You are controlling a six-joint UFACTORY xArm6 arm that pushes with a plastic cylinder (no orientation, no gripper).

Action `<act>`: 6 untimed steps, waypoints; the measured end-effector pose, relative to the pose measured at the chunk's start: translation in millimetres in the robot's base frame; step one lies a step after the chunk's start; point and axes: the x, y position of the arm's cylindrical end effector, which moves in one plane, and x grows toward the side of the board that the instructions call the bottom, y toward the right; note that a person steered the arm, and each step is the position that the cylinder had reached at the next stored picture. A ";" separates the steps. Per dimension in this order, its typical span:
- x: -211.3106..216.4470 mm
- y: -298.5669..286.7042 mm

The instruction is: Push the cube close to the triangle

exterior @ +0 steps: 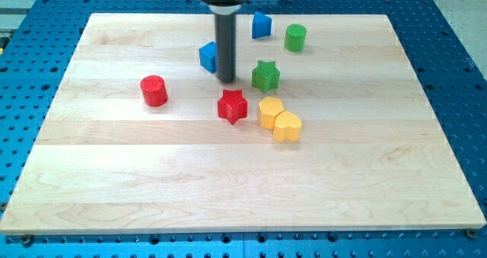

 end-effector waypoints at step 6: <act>-101.2 -47.6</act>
